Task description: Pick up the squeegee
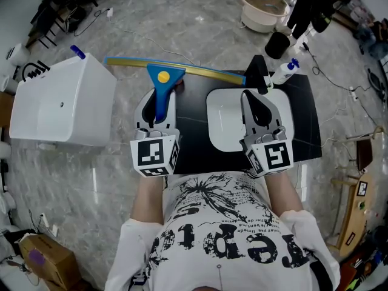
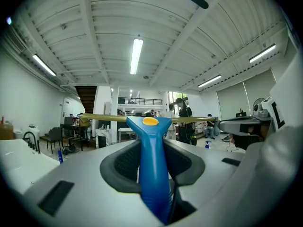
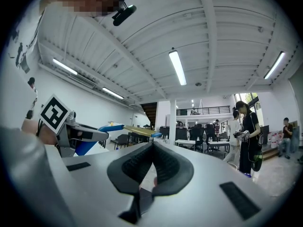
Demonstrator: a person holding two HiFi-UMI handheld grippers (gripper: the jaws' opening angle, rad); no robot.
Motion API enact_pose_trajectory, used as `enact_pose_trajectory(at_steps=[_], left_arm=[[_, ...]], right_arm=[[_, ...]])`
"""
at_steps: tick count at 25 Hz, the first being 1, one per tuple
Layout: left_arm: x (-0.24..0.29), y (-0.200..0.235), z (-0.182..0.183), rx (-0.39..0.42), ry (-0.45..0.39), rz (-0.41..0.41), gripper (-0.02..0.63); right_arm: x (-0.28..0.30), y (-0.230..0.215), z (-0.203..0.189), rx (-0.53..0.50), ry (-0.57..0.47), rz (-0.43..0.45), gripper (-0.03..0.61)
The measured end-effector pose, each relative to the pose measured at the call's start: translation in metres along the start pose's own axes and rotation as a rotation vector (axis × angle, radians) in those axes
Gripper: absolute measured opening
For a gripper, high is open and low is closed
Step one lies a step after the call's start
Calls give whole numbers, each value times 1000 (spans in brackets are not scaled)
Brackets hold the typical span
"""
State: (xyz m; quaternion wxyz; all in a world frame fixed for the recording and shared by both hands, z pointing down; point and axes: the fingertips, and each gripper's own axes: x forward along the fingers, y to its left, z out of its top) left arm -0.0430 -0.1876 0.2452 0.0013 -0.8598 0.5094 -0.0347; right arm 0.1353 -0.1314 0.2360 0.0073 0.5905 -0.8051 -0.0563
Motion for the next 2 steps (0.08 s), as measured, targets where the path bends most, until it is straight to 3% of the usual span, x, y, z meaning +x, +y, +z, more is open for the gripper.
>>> enact_pose_trajectory(at_steps=[2], left_arm=[[0, 0, -1, -2, 2, 3, 140]], right_arm=[[0, -1, 0, 1, -1, 1, 12]])
